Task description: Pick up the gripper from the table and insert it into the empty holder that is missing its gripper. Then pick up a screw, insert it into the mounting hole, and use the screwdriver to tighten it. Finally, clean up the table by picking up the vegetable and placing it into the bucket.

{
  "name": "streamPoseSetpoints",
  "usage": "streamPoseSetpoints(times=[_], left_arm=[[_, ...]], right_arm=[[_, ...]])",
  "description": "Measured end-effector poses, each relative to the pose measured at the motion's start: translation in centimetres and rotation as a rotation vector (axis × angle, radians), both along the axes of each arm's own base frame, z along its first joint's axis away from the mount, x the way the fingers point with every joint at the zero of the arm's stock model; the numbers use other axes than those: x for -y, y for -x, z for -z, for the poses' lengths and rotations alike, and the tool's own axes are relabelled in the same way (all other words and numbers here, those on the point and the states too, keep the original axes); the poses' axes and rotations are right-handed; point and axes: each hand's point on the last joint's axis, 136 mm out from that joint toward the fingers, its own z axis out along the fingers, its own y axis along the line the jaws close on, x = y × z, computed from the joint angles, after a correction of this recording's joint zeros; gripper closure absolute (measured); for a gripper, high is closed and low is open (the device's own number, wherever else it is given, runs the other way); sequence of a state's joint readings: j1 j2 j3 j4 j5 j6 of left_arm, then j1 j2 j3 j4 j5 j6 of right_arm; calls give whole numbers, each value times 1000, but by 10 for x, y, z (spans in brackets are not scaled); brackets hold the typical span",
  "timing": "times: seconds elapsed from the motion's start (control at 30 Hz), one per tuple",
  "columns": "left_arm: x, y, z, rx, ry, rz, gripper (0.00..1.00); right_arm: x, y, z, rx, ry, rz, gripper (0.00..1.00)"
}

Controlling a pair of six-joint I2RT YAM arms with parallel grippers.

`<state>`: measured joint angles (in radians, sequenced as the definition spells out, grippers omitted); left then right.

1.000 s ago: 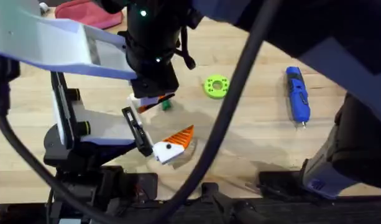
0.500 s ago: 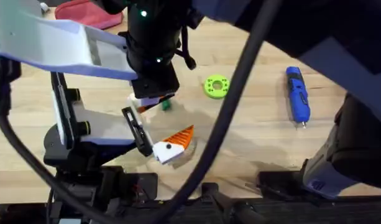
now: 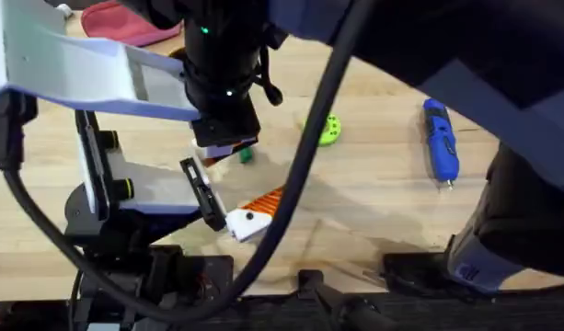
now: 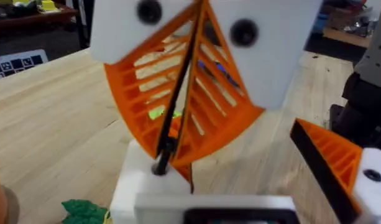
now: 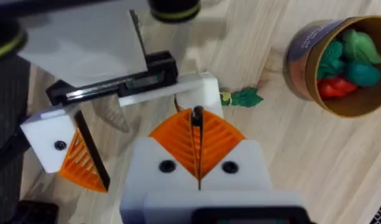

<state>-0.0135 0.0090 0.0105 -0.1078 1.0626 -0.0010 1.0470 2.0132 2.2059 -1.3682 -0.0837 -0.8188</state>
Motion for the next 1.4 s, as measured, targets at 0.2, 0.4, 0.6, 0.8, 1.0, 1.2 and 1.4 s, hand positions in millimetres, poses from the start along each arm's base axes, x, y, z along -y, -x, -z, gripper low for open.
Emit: streamPoseSetpoints(times=[0.2, 0.4, 0.6, 0.8, 1.0, 1.2, 1.4], left_arm=[[0, 0, 0, 0, 0, 0, 15], [0, 0, 0, 0, 0, 0, 15], [0, 0, 0, 0, 0, 0, 16], [0, 0, 0, -6, 3, -1, 15], [0, 0, 0, -7, 4, -1, 15], [0, 0, 0, -6, 3, 0, 15], [0, 0, 0, -16, 7, 0, 15]], right_arm=[[0, 0, 0, 0, 0, 0, 995], [0, 0, 0, 0, -1, 3, 995], [0, 0, 0, -1, 0, 3, 995], [-1, 0, 1, -3, 1, 3, 995], [-2, 1, 2, -10, -1, 0, 995], [-3, 0, 6, -17, 7, 0, 995], [-5, -1, 13, -24, 19, 1, 995]])
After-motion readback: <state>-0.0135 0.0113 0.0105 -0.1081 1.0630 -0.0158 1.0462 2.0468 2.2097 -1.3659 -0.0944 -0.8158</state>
